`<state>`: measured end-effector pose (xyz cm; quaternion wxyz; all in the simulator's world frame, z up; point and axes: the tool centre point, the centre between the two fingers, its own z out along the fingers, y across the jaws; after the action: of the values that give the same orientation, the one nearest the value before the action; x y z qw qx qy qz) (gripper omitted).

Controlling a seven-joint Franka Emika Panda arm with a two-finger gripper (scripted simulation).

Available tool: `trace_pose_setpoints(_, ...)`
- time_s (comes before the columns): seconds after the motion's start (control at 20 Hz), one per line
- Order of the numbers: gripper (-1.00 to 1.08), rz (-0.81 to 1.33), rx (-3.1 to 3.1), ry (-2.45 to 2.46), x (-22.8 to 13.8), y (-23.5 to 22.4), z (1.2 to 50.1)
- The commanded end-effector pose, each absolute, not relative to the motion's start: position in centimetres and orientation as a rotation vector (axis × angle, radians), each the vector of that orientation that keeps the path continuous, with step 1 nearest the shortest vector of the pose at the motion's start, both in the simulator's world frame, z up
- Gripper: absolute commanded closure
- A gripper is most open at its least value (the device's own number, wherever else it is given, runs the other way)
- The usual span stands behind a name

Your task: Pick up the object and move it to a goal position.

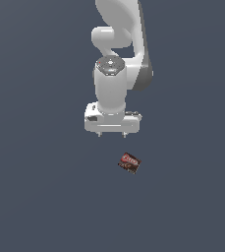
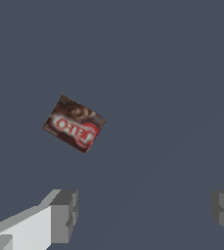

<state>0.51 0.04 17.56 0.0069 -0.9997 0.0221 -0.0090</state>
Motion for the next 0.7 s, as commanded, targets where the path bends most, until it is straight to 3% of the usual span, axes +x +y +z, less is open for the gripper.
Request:
trace_pose_setpoints(0.0,-0.92,-0.028,-3.127,0.069,0.51,0.04,17.56)
trace_pose_setpoints(0.65,-0.92,-0.003,-3.115,0.117,0.58,0.16,17.25)
